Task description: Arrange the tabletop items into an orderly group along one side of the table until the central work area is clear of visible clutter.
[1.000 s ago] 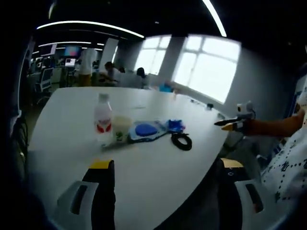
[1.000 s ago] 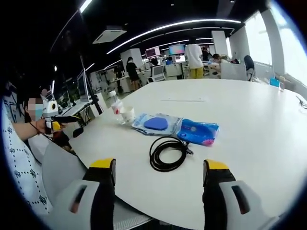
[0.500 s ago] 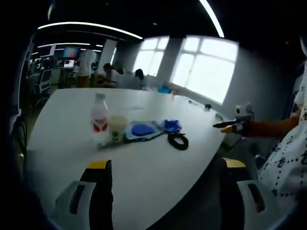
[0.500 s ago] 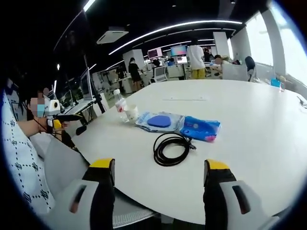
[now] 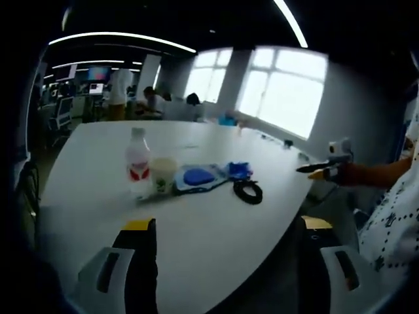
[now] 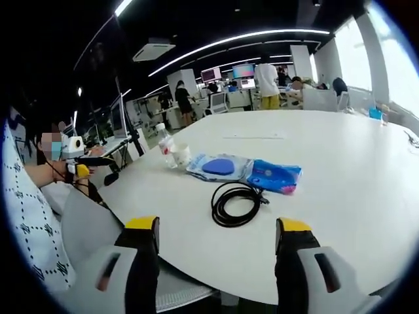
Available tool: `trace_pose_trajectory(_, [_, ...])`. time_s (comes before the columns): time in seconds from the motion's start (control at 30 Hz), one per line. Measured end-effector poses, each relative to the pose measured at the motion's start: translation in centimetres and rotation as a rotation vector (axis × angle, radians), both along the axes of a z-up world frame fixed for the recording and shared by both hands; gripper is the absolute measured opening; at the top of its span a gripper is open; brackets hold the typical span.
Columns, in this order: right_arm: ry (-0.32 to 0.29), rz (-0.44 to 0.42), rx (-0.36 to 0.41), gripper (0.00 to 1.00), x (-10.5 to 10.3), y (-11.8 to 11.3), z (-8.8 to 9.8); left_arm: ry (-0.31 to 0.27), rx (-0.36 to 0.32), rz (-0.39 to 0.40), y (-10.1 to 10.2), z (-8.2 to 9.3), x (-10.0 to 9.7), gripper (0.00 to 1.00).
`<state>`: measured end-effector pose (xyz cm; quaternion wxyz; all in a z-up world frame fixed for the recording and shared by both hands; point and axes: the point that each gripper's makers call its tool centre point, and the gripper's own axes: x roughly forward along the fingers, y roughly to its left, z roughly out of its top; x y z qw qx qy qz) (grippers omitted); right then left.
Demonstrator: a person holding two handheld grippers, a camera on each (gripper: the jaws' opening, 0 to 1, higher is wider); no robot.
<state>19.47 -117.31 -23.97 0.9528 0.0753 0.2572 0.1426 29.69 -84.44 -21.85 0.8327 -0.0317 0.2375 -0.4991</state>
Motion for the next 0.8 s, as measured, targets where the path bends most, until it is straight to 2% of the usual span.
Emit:
trace_pose_trajectory(0.3, [-0.003, -0.004, 0.004, 0.72, -0.22, -0.27, 0.0, -0.002, -0.009, 0.012, 0.04, 0.25, 0.8, 0.84])
trace_pose_trajectory(0.6, [-0.01, -0.012, 0.001, 0.72, -0.22, -0.36, 0.64, -0.004, -0.003, 0.017, 0.24, 0.41, 1.04, 0.84])
trace_pose_trajectory(0.8, [-0.003, -0.013, 0.002, 0.72, -0.42, -0.49, 0.43, -0.001, -0.003, 0.016, 0.19, 0.31, 0.96, 0.84])
